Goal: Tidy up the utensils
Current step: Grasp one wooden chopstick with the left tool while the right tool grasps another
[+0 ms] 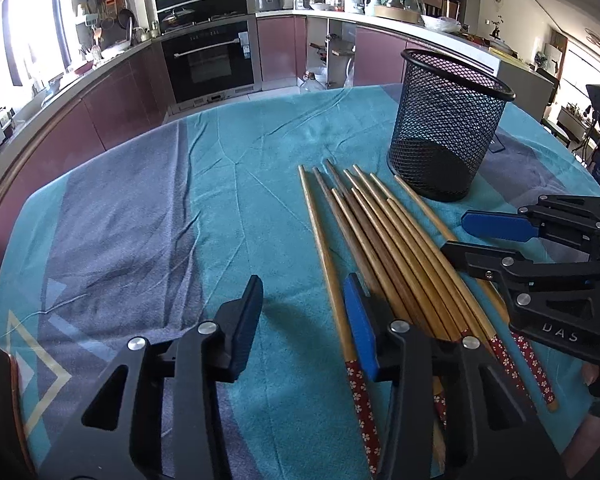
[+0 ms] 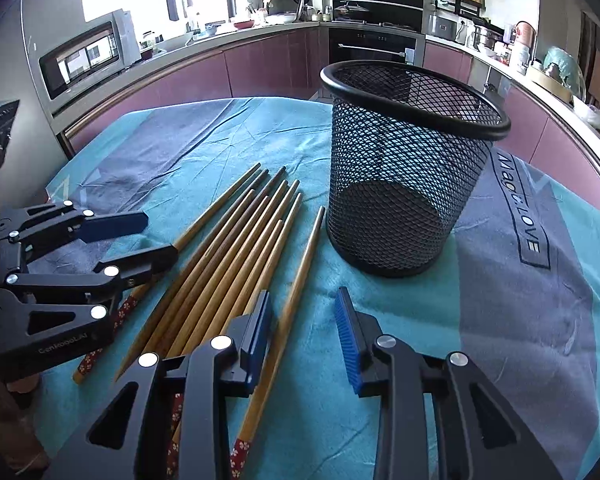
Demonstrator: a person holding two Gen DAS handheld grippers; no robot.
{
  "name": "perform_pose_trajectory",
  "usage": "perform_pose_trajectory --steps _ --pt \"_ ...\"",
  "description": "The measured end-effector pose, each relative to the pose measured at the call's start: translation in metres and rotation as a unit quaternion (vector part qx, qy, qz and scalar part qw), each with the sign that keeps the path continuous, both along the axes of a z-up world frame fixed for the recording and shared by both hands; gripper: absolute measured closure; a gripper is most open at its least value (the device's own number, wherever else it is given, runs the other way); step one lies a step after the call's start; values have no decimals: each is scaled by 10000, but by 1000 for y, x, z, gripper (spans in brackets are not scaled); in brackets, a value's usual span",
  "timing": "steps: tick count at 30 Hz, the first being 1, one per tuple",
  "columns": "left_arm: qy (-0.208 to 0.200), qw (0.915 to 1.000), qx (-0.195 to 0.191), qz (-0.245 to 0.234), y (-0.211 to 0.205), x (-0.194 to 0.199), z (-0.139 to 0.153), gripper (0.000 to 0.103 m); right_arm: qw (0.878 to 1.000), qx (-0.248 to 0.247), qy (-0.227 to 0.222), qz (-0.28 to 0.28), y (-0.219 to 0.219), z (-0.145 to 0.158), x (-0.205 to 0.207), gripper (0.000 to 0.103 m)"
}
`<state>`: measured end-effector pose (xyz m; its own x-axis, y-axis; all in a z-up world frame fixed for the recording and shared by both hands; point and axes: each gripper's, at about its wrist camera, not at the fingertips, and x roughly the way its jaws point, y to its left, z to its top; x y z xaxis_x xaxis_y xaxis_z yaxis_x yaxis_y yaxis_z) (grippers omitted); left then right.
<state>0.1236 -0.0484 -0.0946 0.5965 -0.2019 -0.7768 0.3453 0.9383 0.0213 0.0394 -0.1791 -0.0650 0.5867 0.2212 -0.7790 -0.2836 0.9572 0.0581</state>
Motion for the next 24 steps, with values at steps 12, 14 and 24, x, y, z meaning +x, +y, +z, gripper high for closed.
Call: perform_pose_trajectory --steps 12,14,24 --pt "170 9992 -353 57 -5 11 -2 95 9992 370 -6 114 -8 2 -5 98" --pt "244 9984 -506 70 -2 9 0 95 9989 450 -65 149 -10 6 -7 98" --pt "-28 9911 -1326 -61 25 -1 51 95 9900 1152 -696 428 -32 59 -27 98"
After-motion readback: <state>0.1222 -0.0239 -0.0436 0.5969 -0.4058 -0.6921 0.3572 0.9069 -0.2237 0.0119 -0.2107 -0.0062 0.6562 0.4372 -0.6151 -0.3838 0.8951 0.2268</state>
